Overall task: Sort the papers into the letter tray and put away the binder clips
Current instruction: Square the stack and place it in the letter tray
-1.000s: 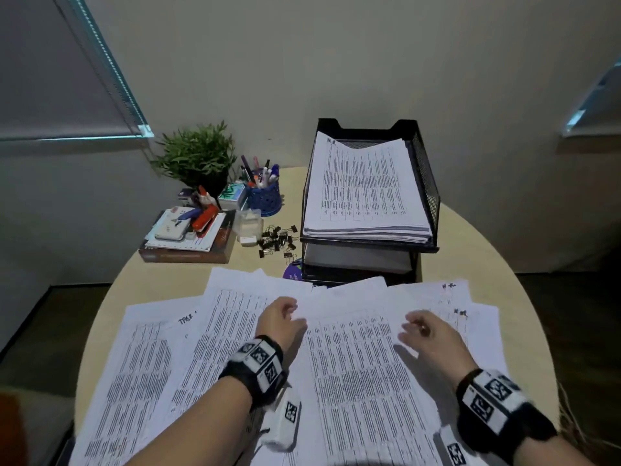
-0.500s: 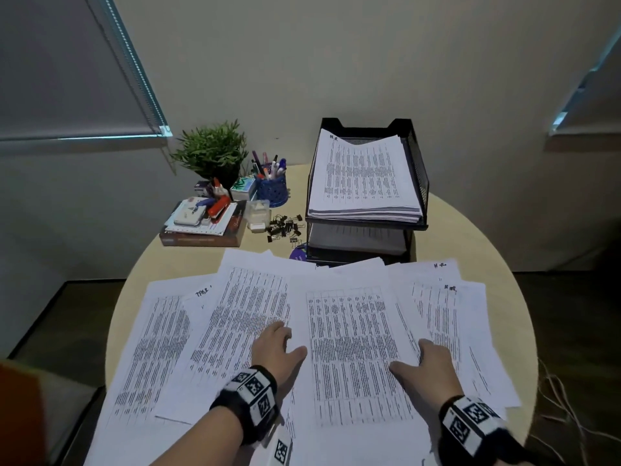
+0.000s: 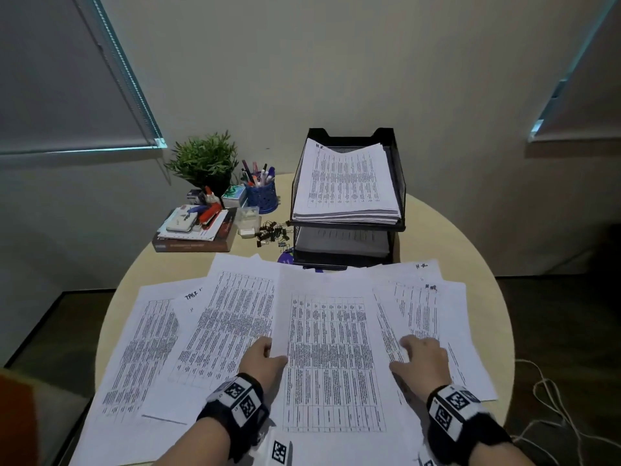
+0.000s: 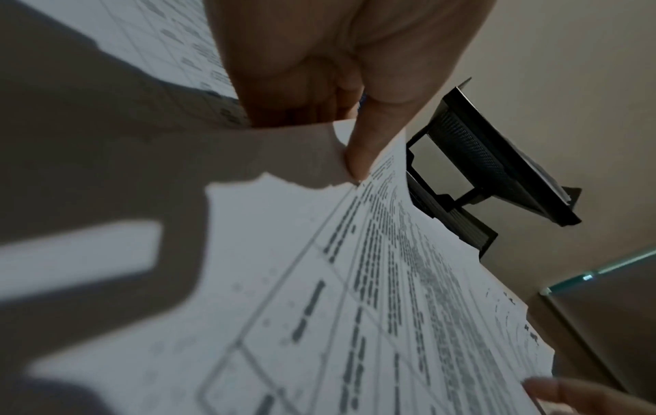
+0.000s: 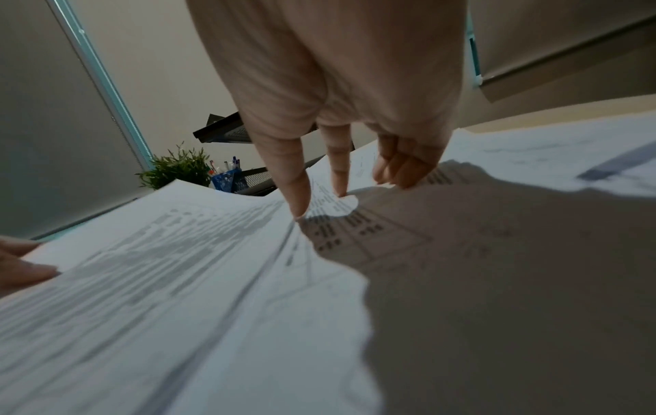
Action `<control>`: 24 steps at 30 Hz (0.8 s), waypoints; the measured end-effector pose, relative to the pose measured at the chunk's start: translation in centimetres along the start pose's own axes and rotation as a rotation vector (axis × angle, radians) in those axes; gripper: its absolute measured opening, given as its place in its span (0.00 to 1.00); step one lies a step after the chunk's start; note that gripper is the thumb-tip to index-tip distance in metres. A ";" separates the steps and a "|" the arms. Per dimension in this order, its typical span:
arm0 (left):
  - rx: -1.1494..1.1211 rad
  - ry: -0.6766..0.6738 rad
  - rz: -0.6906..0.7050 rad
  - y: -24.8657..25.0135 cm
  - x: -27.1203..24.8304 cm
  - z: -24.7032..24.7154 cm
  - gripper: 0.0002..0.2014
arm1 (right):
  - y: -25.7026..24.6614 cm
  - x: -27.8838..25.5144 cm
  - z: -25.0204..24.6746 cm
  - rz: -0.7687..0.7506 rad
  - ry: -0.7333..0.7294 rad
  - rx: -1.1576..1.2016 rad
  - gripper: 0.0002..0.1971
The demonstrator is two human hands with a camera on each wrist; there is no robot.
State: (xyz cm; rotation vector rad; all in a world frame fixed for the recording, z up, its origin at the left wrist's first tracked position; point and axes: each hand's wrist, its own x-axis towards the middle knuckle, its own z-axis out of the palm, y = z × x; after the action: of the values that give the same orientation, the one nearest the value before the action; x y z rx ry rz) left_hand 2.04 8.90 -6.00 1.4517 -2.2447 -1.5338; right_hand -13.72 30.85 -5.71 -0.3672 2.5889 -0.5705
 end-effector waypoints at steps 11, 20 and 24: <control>-0.096 0.199 -0.124 -2.1 0.9 -3.6 0.19 | 0.4 0.4 -0.2 -0.023 -0.044 -0.076 0.38; -0.114 0.243 -0.249 -2.7 0.4 -4.6 0.15 | 2.6 1.5 -0.5 0.041 -0.046 0.514 0.06; -0.186 0.238 -0.301 -3.3 0.5 -5.6 0.08 | 3.9 1.8 -0.8 0.046 -0.036 0.626 0.09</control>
State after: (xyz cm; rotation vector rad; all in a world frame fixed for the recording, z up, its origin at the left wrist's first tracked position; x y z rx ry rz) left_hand 6.76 4.41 -5.86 1.8646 -1.7654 -1.4991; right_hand -16.21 33.88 -7.52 -0.1021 2.2235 -1.2846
